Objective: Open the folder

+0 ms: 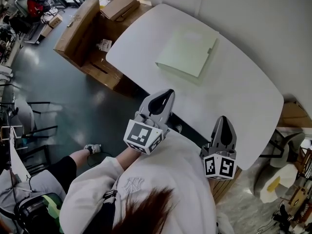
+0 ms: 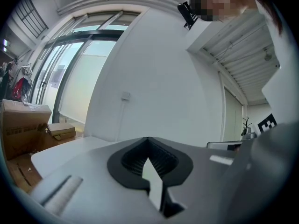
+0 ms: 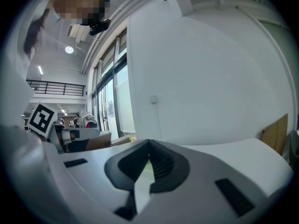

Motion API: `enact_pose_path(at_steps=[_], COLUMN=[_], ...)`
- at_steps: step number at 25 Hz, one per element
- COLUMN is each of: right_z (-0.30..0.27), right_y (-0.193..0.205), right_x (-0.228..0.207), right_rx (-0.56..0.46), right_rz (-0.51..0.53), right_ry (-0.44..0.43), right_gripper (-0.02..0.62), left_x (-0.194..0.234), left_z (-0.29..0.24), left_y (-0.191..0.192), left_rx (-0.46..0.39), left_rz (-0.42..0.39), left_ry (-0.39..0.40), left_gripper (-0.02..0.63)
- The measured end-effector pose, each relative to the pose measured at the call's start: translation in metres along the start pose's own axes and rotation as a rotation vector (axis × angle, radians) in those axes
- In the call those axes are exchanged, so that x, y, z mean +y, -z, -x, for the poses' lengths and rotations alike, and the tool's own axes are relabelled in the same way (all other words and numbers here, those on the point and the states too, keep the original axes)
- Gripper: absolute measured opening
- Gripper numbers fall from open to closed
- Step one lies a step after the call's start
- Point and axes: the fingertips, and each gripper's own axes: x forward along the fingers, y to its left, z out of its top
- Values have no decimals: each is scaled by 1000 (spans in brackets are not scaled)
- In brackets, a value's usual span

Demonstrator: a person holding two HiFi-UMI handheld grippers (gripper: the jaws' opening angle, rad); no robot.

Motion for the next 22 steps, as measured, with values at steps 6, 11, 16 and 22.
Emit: enact_pose_path(at_steps=[6,11,16,22], right_z=[1,0,2,-1], right_y=[0,-1,-3,-3], right_x=[1,3,3,2], right_rx=[1,6,1,-3], right_rz=[13,31,40,40], right_ry=[-4,-17,-24,-34], right_gripper=[6,6,6,6], left_x=[-2,-2,-6,-6], left_z=[2,3,4,2], left_y=[1,-2,-5,-6], left_rx=[-3,-13,-29,-30], left_rz=[6,12,12,15], left_ry=[1,-4,-5,-12], left_gripper=[8,8,8,8])
